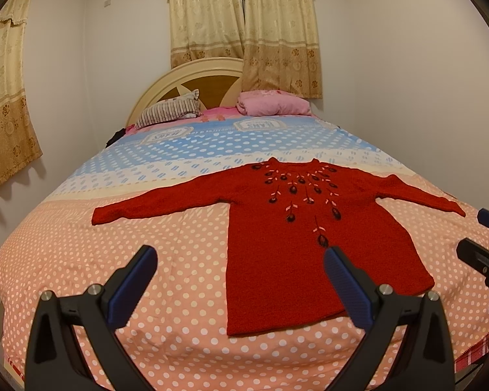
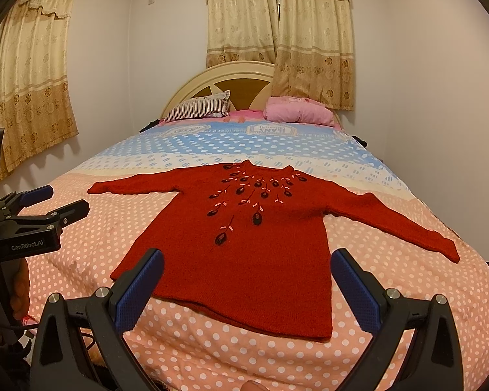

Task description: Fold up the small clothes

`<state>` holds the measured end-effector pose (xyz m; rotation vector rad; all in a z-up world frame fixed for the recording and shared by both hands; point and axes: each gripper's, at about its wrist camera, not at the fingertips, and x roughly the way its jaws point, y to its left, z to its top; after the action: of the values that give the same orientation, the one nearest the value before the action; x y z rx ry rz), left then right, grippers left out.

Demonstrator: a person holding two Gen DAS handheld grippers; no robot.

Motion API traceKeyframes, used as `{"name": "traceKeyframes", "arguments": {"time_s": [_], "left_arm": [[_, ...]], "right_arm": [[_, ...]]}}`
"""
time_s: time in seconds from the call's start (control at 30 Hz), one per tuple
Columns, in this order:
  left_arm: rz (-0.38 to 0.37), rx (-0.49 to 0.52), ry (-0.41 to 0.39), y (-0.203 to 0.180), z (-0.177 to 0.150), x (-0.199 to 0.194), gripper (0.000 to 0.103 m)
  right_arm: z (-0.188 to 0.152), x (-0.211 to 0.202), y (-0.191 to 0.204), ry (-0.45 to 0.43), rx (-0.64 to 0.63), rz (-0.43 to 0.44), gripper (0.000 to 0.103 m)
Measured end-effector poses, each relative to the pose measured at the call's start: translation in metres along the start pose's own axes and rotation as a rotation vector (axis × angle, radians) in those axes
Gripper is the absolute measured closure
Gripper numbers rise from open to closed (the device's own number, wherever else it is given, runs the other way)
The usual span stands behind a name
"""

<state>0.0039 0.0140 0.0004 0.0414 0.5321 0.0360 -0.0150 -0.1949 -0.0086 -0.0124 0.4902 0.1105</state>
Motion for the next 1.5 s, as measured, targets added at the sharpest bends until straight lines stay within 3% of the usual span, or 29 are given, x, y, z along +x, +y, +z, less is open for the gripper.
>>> {"name": "traceKeyframes", "arguments": {"time_s": [0.6, 0.9, 1.27, 1.5], "left_arm": [[0.003, 0.001, 0.000, 0.000, -0.002, 0.001, 0.000], [0.025, 0.010, 0.023, 0.005, -0.004, 0.018, 0.000], [0.005, 0.054, 0.070, -0.004, 0.003, 0.062, 0.000], [-0.020, 0.100, 0.111, -0.024, 0.010, 0.103, 0.000]], "right_arm": [[-0.001, 0.004, -0.005, 0.002, 0.011, -0.003, 0.001], [-0.004, 0.025, -0.012, 0.025, 0.011, -0.026, 0.001], [-0.010, 0.077, -0.055, 0.108, 0.078, -0.078, 0.001], [-0.014, 0.112, -0.111, 0.162, 0.186, -0.124, 0.001]]}}
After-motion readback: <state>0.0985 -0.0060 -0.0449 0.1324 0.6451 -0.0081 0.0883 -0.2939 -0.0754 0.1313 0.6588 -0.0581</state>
